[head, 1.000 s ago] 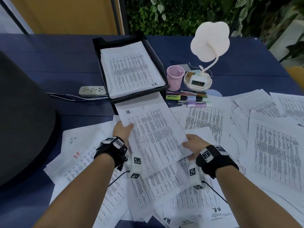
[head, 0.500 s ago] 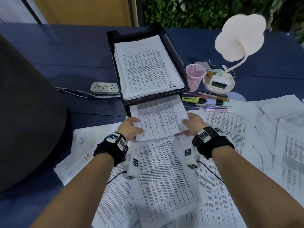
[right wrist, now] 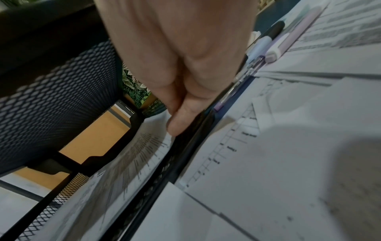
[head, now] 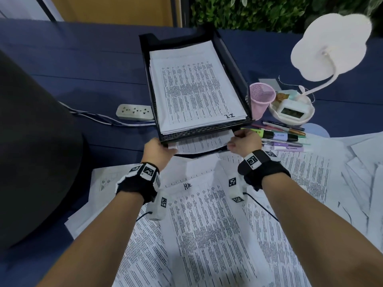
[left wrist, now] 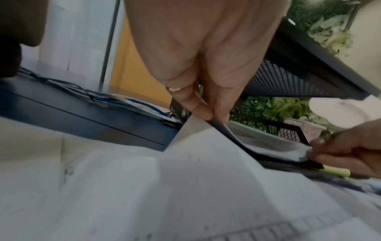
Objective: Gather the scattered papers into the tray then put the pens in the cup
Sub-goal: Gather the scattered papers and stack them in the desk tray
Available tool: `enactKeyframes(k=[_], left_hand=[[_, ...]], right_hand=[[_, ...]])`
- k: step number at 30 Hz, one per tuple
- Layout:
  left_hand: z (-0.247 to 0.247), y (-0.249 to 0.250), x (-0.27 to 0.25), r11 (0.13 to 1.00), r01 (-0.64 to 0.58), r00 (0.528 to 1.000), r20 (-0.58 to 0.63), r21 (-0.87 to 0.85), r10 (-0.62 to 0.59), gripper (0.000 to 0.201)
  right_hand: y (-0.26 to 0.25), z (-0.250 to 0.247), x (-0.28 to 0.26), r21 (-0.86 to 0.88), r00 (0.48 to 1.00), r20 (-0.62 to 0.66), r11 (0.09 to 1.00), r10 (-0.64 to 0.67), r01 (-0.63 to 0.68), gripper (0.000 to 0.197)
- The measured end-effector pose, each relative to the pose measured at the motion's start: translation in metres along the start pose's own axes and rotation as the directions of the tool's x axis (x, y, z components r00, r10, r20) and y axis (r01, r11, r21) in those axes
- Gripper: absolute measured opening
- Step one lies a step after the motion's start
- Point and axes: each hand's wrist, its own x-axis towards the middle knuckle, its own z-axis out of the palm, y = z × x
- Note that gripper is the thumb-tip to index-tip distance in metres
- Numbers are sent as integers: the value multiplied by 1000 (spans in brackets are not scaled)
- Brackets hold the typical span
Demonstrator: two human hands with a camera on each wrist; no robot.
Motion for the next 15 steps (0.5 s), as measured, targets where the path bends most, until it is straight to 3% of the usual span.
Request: enactKeyframes(k=[5, 8, 11, 15], left_hand=[[4, -6, -1, 986, -107, 993, -36, 124, 112, 31], [3, -8, -6, 923, -180, 982, 1, 341, 191, 30], [-1, -8, -14, 912, -224, 972, 6, 343, 236, 27], [-6, -15, -28, 910, -263, 961, 4, 321, 277, 23]], right_hand=[[9, 0, 11, -91, 996, 15, 992, -90, 91, 29], [13, 3, 11, -60, 997, 45, 996, -68, 71, 27], [12, -2, 0, -3, 998, 50, 999, -42, 43, 20], [28, -16, -16, -89, 998, -11, 994, -63, 62, 22]])
